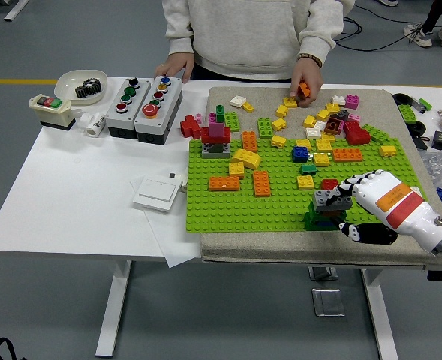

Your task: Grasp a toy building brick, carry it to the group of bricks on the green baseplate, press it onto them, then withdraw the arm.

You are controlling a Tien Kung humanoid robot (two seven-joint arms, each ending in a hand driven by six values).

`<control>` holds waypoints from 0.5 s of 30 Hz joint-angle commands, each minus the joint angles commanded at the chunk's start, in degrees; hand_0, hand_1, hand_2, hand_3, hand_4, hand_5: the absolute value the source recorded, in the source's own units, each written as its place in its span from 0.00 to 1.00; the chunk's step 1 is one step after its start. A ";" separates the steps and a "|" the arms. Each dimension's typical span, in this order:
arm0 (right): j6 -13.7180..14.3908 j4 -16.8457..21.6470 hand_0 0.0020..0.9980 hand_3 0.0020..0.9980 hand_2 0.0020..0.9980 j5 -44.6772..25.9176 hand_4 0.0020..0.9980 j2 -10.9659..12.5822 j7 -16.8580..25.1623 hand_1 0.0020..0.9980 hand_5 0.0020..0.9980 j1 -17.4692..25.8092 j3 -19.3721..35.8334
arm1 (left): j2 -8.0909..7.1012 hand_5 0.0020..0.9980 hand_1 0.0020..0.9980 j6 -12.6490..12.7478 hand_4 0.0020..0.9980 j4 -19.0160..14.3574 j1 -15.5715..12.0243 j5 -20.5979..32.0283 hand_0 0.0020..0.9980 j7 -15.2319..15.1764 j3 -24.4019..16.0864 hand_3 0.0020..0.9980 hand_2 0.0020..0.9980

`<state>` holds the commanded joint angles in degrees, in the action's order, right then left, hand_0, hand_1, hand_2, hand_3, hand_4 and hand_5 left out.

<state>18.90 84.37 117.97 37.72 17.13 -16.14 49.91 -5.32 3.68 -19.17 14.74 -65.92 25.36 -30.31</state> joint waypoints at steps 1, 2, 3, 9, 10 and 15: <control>-0.01 -0.01 0.39 0.56 0.53 0.02 0.64 -0.01 -0.02 0.48 0.28 0.03 0.01 | 0.00 0.65 0.71 -0.01 0.65 0.00 -0.01 -0.05 0.64 0.00 -0.02 0.58 0.73; -0.02 -0.02 0.39 0.56 0.53 0.05 0.64 -0.02 -0.05 0.48 0.28 0.08 0.03 | 0.00 0.65 0.71 -0.02 0.65 0.00 -0.02 -0.10 0.64 0.00 -0.03 0.58 0.73; -0.04 -0.03 0.39 0.56 0.53 0.09 0.64 -0.04 -0.09 0.48 0.28 0.15 0.07 | 0.01 0.65 0.71 -0.04 0.65 0.00 -0.04 -0.17 0.64 0.00 -0.07 0.58 0.73; -0.09 0.04 0.39 0.58 0.53 0.28 0.65 0.01 -0.22 0.48 0.28 0.25 0.03 | 0.01 0.65 0.71 -0.04 0.65 -0.01 -0.05 -0.22 0.64 -0.01 -0.11 0.58 0.73; -0.10 0.05 0.39 0.58 0.53 0.33 0.65 -0.01 -0.23 0.48 0.28 0.26 0.05 | 0.01 0.65 0.71 -0.04 0.65 -0.02 -0.03 -0.19 0.64 -0.01 -0.09 0.58 0.73; -0.09 0.01 0.39 0.59 0.54 0.44 0.65 -0.06 -0.28 0.48 0.28 0.30 0.09 | -0.02 0.65 0.71 0.01 0.65 -0.03 0.05 0.02 0.65 -0.06 0.08 0.58 0.73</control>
<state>18.81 84.38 118.41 37.65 16.85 -15.84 50.00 -5.34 3.69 -19.20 14.79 -65.90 25.29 -30.23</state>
